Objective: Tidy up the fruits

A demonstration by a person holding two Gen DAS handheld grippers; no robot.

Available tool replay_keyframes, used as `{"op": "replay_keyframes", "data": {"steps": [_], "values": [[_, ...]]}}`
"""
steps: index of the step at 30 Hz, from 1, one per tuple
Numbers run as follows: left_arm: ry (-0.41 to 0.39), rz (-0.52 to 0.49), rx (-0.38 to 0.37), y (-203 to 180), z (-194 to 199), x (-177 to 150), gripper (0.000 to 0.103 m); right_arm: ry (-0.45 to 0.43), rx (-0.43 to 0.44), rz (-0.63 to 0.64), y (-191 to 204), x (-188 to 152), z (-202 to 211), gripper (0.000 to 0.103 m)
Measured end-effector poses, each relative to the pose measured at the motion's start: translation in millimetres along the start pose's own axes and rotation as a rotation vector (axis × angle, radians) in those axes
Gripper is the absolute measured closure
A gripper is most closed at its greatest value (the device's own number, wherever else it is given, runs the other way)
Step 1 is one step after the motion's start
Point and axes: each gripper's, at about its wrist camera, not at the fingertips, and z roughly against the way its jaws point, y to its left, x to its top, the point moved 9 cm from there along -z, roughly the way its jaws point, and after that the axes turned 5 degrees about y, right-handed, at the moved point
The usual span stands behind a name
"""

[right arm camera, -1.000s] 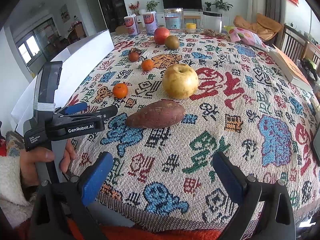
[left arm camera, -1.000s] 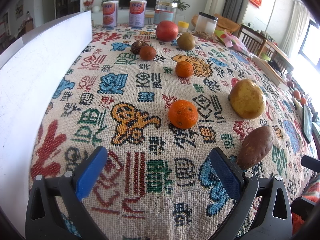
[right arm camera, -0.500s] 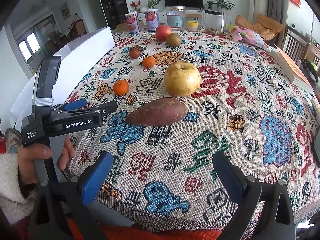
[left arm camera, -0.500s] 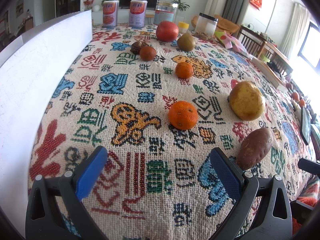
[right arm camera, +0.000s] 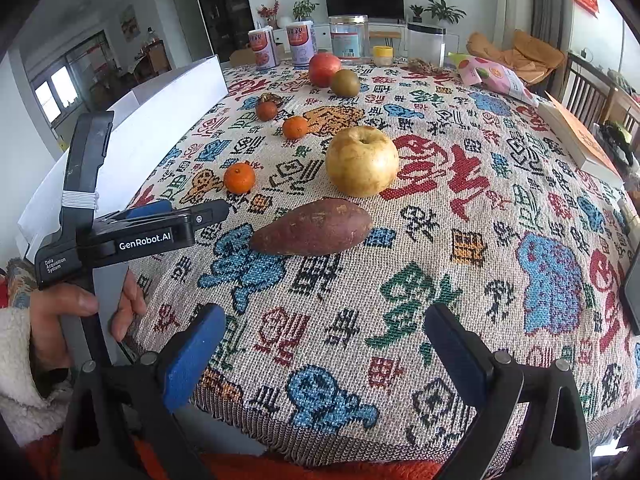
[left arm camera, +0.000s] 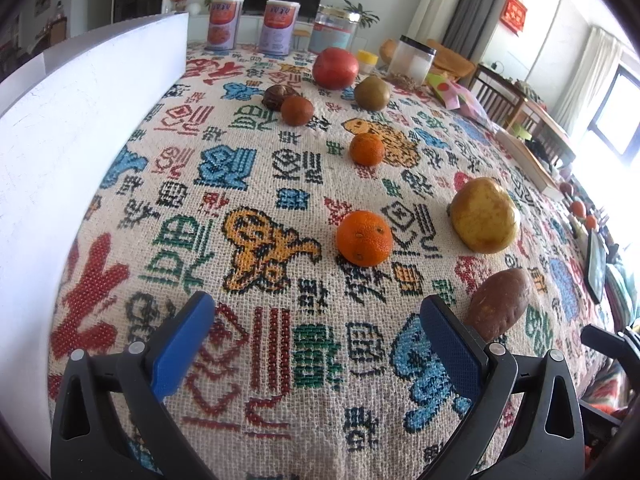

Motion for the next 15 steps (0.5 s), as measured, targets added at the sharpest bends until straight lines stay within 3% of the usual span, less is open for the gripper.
{"op": "replay_keyframes", "data": {"steps": [9, 12, 15], "values": [[0.014, -0.021, -0.119, -3.7, 4.5, -2.0, 0.001, -0.169, -0.116, -0.075, -13.9, 2.7, 33.7, 0.004], [0.028, 0.005, -0.162, -2.1, 7.2, -1.5, 0.001, -0.188, -0.138, -0.125, -19.4, -2.4, 39.8, 0.004], [0.073, 0.018, -0.130, -0.7, 6.5, 1.3, 0.001, -0.197, -0.166, -0.134, -20.8, -4.0, 40.2, 0.003]]}}
